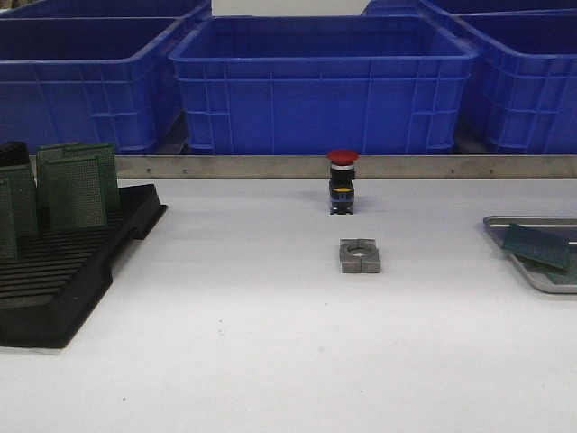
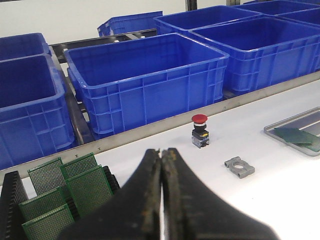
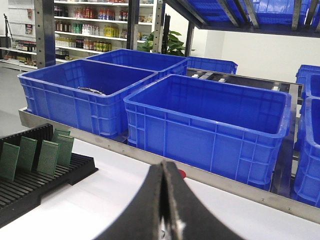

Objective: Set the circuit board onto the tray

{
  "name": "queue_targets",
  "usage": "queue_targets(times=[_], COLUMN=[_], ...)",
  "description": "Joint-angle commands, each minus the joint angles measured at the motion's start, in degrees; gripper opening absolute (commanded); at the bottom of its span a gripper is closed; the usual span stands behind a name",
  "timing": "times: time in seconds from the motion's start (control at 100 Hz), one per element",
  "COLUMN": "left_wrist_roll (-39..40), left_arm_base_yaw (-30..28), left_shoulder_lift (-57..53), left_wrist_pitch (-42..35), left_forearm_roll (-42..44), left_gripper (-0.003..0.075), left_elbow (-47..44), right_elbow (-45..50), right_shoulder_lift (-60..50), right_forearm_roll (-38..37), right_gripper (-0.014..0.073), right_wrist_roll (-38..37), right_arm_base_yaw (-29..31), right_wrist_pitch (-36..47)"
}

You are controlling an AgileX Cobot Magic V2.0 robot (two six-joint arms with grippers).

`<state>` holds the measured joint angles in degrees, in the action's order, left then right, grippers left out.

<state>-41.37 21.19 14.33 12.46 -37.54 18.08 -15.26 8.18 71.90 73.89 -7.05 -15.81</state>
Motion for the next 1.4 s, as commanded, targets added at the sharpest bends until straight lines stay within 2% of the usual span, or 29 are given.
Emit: queue_targets(times=[0.0, 0.34, 0.41, 0.46, 0.56, 0.61, 0.68, 0.73, 0.88, 0.92, 0.98, 1.39], left_wrist_roll=[0.4, 0.4, 1.6, 7.0, 28.9, 37.4, 43.5, 45.7, 45.8, 45.8, 45.8, 45.6], left_arm_base_yaw=[-0.1, -0.1, -0.2, -0.9, -3.5, -5.2, -8.1, -10.0, -14.9, -15.9, -16.8, -16.8], left_shoulder_lift=[0.5, 0.5, 0.5, 0.4, -2.1, -3.7, -6.1, -7.8, -13.6, -15.7, -16.4, -16.4], left_wrist_pitch=[-4.1, -4.1, -6.2, -9.6, -11.6, -11.6, -11.6, -11.6, -13.5, -7.4, -6.9, -6.2], left_forearm_roll=[-1.1, -1.1, 3.1, 10.0, 23.4, 29.7, 37.5, 38.3, 37.5, 37.1, 36.6, 35.9], left_gripper=[-0.002, -0.002, -0.002, -0.002, -0.002, -0.002, -0.002, -0.002, -0.002, -0.002, -0.002, -0.002], left_elbow=[1.6, 1.1, -0.5, -2.5, -7.0, -9.2, -12.2, -14.3, -21.2, -20.8, -20.9, -20.8], right_elbow=[-1.5, -1.5, -1.5, -1.5, -1.5, -1.5, -1.5, -1.5, -1.5, -1.5, -1.5, -1.5], right_shoulder_lift=[0.4, 0.4, 0.4, 0.4, 0.4, 0.4, 0.4, 0.4, 0.4, 0.4, 0.5, 0.4], right_forearm_roll=[1.1, 1.1, 1.1, 1.1, 1.1, 1.1, 1.1, 1.1, 1.1, 1.1, 1.1, 1.1], right_gripper=[-0.0061, -0.0061, -0.0061, -0.0061, -0.0061, -0.0061, -0.0061, -0.0061, -0.0061, -0.0061, -0.0061, -0.0061], right_wrist_roll=[0.1, 0.1, 0.1, 0.1, 0.1, 0.1, 0.1, 0.1, 0.1, 0.1, 0.1, 0.1], right_arm_base_yaw=[-0.2, -0.2, -0.2, -0.2, -0.2, -0.2, -0.2, -0.2, -0.2, -0.2, -0.2, -0.2], right_wrist_pitch=[0.9, 0.9, 0.9, 0.9, 0.9, 0.9, 0.9, 0.9, 0.9, 0.9, 0.9, -0.8])
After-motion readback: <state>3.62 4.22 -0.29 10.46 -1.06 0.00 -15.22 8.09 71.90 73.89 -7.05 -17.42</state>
